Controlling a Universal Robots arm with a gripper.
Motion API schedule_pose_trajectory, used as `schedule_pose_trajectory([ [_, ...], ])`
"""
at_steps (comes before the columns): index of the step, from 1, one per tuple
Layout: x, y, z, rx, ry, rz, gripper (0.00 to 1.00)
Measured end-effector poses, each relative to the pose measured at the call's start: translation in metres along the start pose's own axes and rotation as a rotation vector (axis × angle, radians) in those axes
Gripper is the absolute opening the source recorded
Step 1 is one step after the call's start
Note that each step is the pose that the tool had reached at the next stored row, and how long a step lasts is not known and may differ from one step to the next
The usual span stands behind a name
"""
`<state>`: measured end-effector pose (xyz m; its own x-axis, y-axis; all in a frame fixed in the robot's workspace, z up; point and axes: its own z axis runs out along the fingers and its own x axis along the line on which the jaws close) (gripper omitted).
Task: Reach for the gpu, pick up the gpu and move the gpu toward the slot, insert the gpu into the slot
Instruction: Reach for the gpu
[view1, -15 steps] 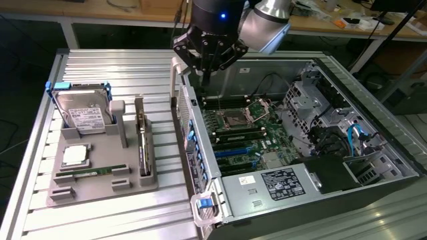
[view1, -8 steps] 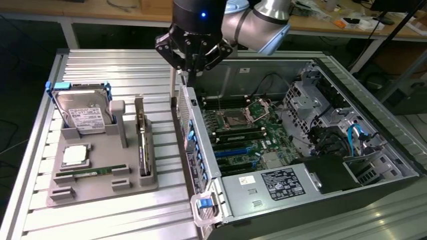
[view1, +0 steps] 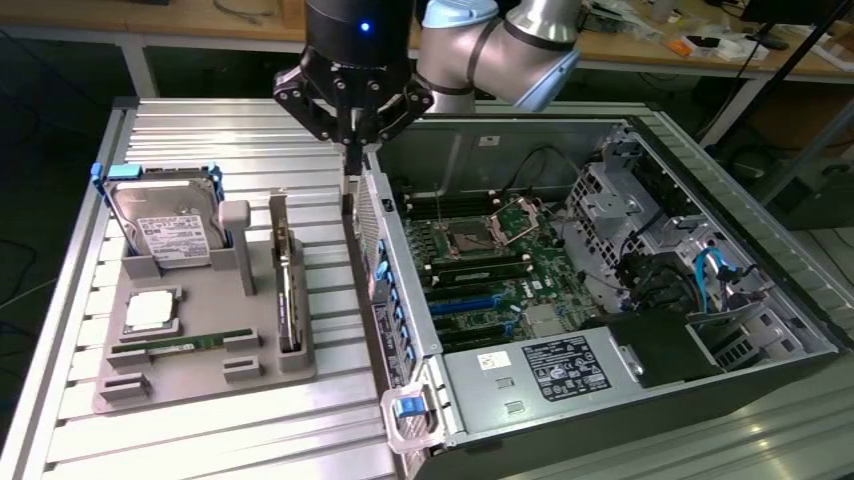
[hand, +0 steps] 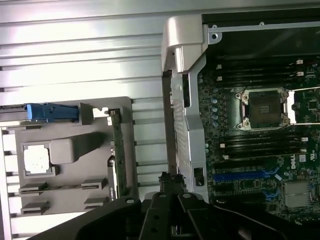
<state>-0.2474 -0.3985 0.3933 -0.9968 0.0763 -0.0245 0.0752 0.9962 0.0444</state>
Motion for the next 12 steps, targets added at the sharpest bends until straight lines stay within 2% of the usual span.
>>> schedule_pose_trajectory([
  [4,0.016,-0.0012,-0.0005,0.0000,0.0000,0.000,0.11],
  [6,0.030,-0.0022,-0.0008,0.0000,-0.0001,0.000,0.11],
  [12,0.050,-0.0038,-0.0014,0.0000,-0.0001,0.000,0.11],
])
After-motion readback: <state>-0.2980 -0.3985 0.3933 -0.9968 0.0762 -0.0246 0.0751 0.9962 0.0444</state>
